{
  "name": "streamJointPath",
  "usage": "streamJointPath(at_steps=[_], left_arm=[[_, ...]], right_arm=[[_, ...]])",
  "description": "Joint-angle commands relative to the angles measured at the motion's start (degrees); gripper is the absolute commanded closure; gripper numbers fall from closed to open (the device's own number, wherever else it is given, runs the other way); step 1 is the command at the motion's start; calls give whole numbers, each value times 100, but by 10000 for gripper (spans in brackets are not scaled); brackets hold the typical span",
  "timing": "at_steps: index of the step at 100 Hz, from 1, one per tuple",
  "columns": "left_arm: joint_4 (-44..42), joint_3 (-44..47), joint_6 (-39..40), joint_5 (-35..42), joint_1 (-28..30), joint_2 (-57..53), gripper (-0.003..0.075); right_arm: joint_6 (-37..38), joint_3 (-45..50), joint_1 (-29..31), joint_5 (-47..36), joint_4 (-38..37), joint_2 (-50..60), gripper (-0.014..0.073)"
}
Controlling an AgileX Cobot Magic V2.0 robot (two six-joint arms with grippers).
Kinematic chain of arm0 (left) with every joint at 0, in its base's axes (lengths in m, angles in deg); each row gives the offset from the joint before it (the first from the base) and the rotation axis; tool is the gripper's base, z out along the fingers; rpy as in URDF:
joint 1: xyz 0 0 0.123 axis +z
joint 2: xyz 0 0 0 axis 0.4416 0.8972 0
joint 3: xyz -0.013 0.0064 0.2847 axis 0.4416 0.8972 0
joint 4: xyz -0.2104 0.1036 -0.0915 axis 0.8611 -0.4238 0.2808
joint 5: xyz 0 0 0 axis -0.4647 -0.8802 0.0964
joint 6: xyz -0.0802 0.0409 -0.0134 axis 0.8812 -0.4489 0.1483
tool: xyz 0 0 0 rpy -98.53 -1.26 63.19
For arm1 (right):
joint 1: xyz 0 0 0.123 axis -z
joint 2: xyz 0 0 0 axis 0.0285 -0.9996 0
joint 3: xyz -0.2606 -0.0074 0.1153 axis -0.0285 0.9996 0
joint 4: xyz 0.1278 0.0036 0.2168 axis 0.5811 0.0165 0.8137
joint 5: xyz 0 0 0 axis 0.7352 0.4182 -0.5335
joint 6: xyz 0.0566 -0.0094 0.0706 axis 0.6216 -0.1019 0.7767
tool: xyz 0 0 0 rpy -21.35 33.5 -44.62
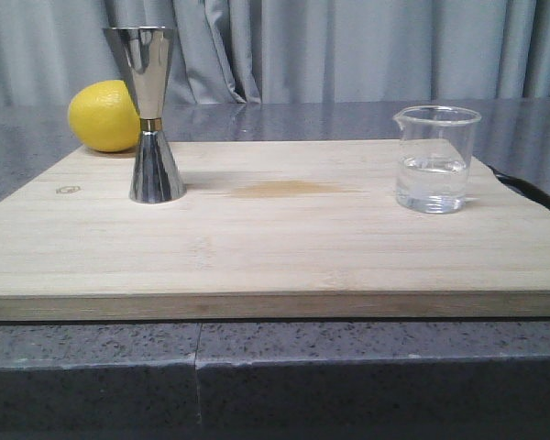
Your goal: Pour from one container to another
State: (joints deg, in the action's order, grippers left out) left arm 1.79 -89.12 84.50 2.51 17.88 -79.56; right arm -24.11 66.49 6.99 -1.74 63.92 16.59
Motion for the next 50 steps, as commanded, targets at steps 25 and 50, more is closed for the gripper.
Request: streamJointPath(at_steps=[25,50], left_arm=[[0,210,13,467,14,-146,739],[59,210,13,530,14,-146,739]], right_arm=[[-9,164,32,-505,-60,86,666],[-9,164,32,-485,-60,86,666]])
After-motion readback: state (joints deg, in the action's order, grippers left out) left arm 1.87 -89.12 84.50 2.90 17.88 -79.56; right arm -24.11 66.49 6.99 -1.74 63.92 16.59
